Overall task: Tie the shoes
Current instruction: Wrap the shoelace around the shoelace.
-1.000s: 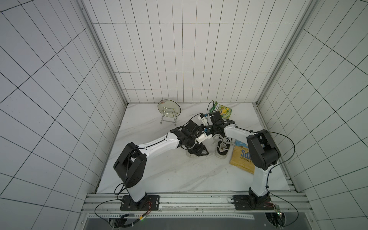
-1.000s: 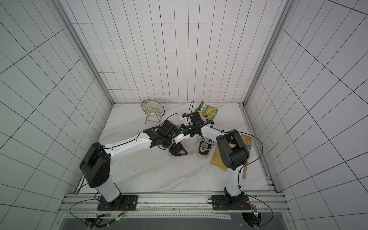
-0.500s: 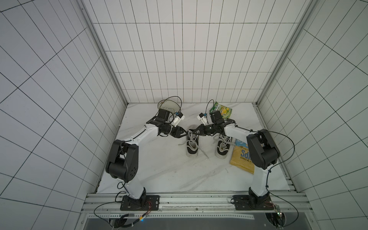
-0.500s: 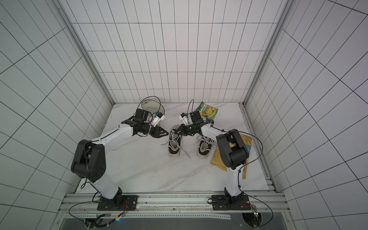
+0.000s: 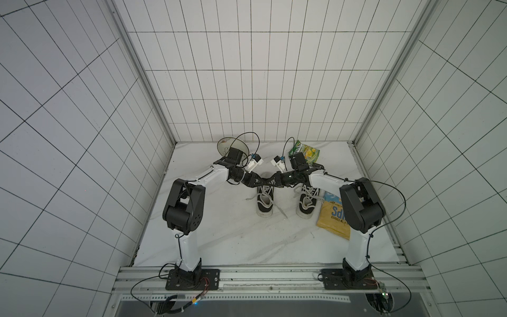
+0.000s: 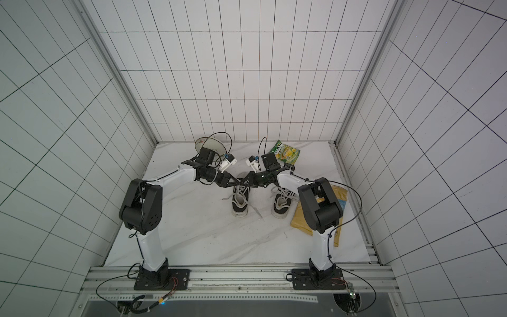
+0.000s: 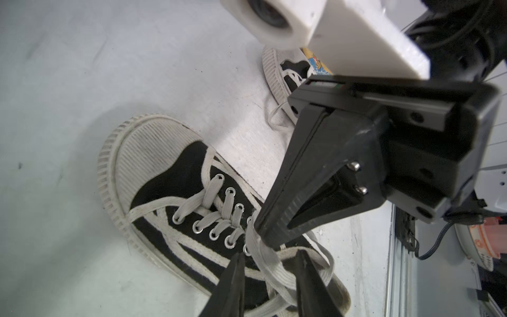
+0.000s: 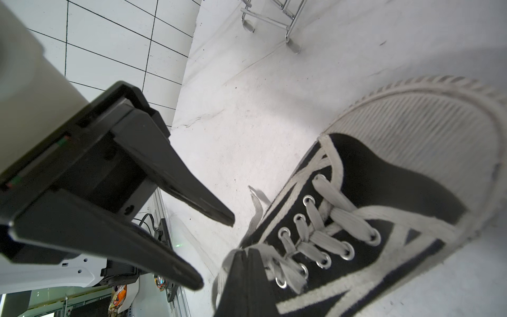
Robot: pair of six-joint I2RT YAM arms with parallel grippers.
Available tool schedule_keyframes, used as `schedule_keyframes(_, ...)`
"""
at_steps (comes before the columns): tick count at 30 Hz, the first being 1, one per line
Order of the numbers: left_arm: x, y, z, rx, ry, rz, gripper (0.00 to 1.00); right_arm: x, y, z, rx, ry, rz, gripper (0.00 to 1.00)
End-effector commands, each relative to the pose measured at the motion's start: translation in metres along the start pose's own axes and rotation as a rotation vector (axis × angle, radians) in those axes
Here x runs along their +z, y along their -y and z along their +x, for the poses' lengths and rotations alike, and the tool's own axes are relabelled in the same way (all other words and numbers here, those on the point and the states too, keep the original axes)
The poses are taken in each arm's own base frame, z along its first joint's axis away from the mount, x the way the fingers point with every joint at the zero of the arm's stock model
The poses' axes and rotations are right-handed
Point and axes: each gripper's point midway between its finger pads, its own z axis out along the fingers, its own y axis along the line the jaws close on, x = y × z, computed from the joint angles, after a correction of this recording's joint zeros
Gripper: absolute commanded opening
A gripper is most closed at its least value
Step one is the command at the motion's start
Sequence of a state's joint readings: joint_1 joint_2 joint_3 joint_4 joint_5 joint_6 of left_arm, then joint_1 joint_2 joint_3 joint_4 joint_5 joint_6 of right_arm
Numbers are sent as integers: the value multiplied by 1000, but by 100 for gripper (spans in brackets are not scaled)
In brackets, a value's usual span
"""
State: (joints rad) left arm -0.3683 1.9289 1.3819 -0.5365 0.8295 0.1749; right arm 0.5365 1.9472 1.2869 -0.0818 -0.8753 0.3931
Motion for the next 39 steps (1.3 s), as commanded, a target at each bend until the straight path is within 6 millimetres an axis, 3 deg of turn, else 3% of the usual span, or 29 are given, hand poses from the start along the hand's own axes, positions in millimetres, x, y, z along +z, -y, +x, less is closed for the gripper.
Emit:
schedule_keyframes(1,9,-2,0,24,-19,-4,27,0,-2,-7,-15,-5,-18,0)
schedule_keyframes(9,12,-7,1,21,-21,-25,2,0,-2,-7,-15,-7,-22,0)
schedule_keyframes(11,12,-9,3,15,-25,-36,0,-2,-4,-9,-32,2,-16,2)
schedule_keyframes(15,5,-15,-2,0,20,-65,0,-17,-11,-13,-105,43,18,34)
schedule_keyframes(19,-6,-15,-9,-31,77,-45,0,-32,-22,-3,-223,54,42,45)
schedule_keyframes(22,-6,-15,-8,-42,78,-37,0,-27,-29,18,-267,-6,10,46)
schedule_keyframes(26,-5,-15,-6,-49,76,-32,0,-7,-33,45,-311,-109,-4,47)
schedule_keyframes(33,-5,-15,-4,-55,72,-29,0,16,-24,57,-326,-168,4,48)
schedule_keyframes(39,-5,-16,-4,-56,74,-32,0,19,-22,64,-322,-190,3,31)
